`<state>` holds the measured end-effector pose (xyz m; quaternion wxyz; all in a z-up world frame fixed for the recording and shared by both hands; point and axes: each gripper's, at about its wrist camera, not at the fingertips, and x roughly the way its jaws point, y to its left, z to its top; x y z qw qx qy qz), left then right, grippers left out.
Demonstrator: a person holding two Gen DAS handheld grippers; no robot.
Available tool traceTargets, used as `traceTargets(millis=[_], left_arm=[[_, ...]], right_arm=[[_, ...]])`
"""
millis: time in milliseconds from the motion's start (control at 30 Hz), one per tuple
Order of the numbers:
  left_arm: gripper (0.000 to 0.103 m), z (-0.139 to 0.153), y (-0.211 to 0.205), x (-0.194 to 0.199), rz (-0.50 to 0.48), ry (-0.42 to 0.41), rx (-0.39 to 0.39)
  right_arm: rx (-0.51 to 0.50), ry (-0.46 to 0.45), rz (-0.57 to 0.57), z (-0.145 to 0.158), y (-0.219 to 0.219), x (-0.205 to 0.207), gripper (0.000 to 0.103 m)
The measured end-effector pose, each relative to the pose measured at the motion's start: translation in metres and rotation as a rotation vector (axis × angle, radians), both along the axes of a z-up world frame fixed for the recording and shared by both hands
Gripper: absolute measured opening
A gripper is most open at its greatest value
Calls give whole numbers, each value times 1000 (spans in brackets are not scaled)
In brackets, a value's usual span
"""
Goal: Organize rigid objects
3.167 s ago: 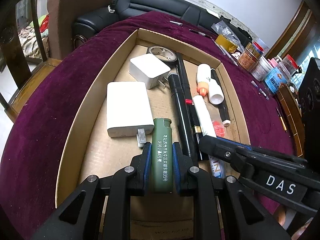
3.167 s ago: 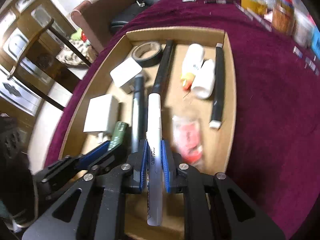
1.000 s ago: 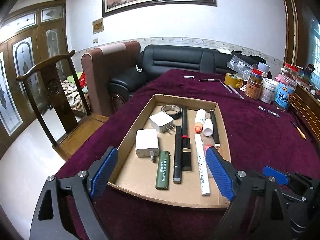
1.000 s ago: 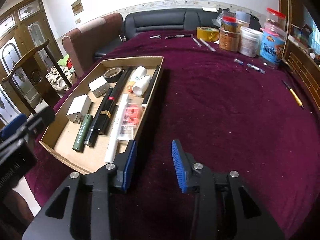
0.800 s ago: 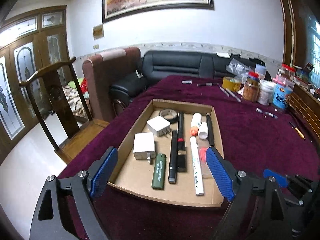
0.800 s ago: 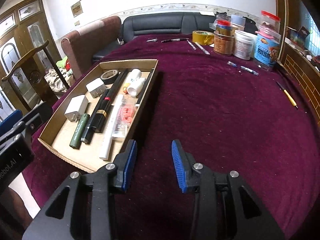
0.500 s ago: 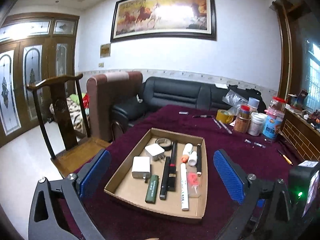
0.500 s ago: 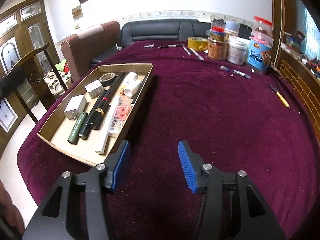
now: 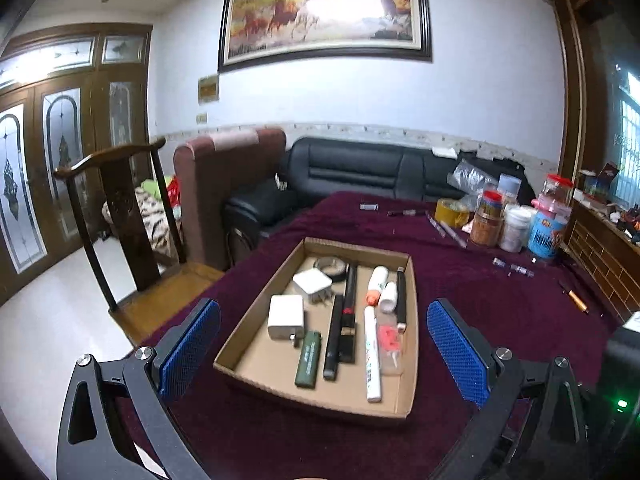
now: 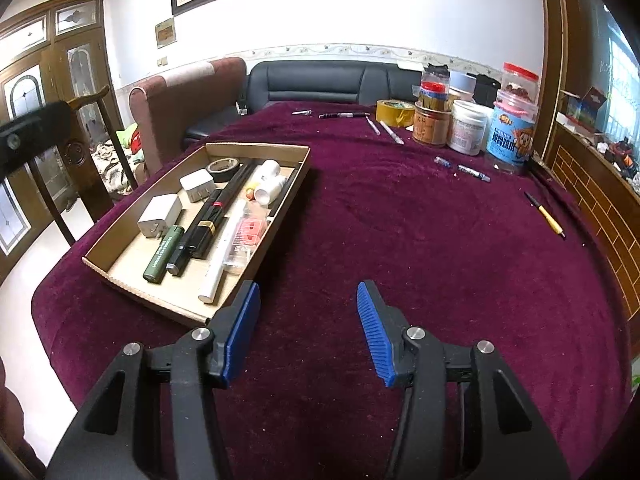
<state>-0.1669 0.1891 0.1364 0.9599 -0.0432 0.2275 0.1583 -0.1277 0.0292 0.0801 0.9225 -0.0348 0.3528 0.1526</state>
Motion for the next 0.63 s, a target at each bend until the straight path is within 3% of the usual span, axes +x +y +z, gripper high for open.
traceTargets(millis=[467,633], left_arm=[[102,-35,33,23,30,128,-98],[102,-42,42,27,68,149,-91]], right_arm=[[-95,-60,19,-3,28,-5,56],[-110,-49,20,-6,34,2,56]])
